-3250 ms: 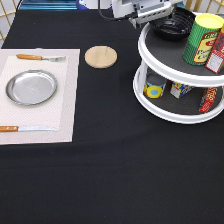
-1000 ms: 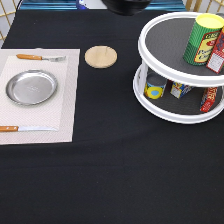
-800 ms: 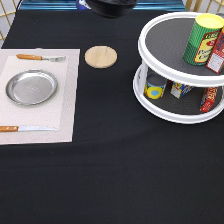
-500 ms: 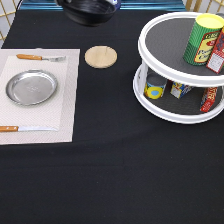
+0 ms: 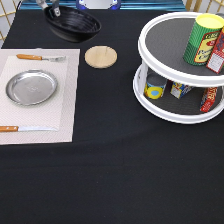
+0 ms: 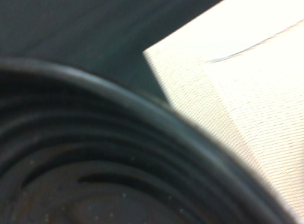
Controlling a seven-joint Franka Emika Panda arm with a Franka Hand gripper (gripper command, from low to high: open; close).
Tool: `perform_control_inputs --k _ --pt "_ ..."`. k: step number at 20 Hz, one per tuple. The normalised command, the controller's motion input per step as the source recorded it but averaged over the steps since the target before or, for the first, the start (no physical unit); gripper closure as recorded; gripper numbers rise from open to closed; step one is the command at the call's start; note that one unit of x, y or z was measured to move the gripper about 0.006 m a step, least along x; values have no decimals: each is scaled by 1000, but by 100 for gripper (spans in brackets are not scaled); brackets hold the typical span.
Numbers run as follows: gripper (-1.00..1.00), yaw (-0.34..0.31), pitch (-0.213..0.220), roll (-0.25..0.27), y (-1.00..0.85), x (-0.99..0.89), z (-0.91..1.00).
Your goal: Pick up the bowl from the lazy Susan and put bowl on the plate
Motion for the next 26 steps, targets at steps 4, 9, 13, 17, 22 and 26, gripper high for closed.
perform_control_inputs --k 4,9,13,17,22,26 --pt "100 -340 -12 39 -61 -195 -142" --pt "100 -334 -18 11 -111 -181 -141" --pt "100 -326 -37 8 -135 -184 -231" --pt "100 -315 -32 2 -174 -226 -324" --pt "100 -254 -25 13 -331 -280 -675" --pt "100 -112 -46 96 -640 -189 -903"
